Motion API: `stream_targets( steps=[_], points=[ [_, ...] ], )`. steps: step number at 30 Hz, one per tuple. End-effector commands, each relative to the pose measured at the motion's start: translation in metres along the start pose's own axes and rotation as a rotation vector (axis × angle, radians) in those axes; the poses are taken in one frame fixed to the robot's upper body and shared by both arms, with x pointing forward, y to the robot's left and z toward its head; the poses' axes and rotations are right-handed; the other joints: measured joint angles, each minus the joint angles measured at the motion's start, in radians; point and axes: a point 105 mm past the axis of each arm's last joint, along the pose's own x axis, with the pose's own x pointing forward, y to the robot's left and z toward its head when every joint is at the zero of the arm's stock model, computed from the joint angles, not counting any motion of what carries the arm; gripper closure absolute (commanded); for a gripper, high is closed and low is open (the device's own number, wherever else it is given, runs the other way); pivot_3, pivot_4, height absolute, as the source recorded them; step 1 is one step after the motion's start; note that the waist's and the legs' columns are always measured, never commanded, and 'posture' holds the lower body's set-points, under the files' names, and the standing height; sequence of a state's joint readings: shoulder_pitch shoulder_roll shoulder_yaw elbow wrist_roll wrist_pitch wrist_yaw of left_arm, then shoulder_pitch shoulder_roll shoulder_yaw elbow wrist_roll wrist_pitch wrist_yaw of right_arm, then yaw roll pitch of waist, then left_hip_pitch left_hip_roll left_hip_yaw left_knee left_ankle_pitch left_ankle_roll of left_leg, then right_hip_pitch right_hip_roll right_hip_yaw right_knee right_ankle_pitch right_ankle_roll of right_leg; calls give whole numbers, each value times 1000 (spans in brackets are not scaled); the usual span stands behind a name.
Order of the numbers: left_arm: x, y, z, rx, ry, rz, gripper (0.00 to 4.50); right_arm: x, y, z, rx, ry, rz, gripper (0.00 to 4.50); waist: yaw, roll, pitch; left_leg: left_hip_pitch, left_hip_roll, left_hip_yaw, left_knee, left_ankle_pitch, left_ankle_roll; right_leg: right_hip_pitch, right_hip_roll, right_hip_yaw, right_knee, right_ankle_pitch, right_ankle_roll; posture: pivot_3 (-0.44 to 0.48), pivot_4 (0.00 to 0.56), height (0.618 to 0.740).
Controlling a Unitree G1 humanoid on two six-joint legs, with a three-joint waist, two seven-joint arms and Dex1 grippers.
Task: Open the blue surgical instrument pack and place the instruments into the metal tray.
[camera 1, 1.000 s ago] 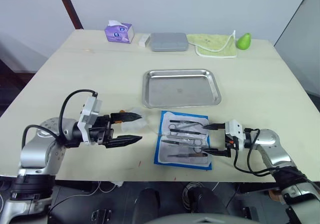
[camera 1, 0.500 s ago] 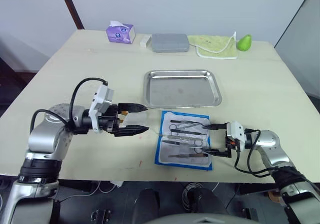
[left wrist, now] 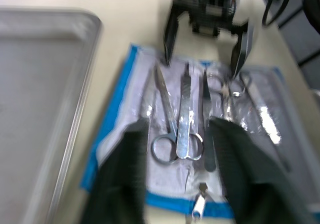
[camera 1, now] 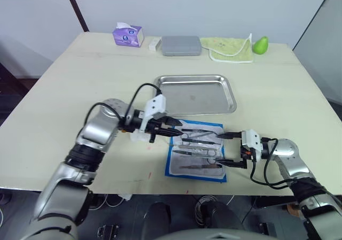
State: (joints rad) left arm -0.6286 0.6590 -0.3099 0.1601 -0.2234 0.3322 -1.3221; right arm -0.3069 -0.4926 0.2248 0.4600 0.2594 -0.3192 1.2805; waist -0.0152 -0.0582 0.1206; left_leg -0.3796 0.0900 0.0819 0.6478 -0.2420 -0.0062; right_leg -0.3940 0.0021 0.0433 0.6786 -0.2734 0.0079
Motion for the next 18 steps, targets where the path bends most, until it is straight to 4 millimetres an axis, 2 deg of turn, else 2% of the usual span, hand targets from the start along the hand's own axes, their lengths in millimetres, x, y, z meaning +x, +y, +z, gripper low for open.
stream_targets(
  steps=[1,10,18],
  points=[
    [6,16,9,78,18,50,2696,-2,31,-48,153,183,53,0,2,1,0,0,0,0,0,0,0,0,0,0,0,0,0,0,150,740],
    [28,20,10,126,37,45,2696,1,32,-45,152,184,51,0,-2,2,1,0,0,0,0,0,0,0,0,0,0,1,1,0,150,740],
    [30,18,7,126,52,37,2696,2,30,-44,149,189,54,0,-2,3,1,0,0,0,-1,0,0,-1,0,0,0,1,1,0,150,740]
  ],
)
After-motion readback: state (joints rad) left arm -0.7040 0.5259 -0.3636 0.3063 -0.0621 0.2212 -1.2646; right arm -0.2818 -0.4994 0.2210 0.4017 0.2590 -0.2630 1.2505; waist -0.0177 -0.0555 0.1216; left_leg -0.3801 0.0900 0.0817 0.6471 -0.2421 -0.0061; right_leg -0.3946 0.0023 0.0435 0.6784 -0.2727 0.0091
